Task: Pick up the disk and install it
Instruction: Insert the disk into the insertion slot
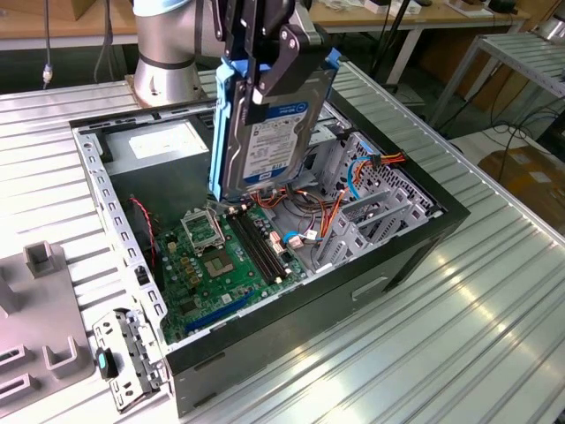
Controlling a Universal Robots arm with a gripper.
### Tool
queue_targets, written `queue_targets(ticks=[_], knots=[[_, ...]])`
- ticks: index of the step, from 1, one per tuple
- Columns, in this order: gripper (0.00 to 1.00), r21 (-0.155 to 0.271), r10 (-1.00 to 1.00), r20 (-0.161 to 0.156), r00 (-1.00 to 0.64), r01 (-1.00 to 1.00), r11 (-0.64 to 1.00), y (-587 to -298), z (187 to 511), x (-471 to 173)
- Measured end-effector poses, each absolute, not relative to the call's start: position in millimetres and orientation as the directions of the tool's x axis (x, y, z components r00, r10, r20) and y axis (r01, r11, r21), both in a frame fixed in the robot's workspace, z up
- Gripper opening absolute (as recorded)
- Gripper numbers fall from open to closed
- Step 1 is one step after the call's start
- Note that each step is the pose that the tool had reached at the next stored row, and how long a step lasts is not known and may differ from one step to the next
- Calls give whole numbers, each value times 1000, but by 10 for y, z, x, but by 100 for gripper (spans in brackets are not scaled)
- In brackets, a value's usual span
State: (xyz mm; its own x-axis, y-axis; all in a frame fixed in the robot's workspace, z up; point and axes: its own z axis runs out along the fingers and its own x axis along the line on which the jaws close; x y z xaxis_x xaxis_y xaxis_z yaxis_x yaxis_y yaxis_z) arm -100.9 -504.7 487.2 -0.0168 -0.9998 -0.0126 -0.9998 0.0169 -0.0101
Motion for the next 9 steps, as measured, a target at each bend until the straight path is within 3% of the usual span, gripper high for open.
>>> queue_targets(ticks=[9], knots=[[37,-10,-1000,-13,-17,-1000,17,-5086,4866,-924]])
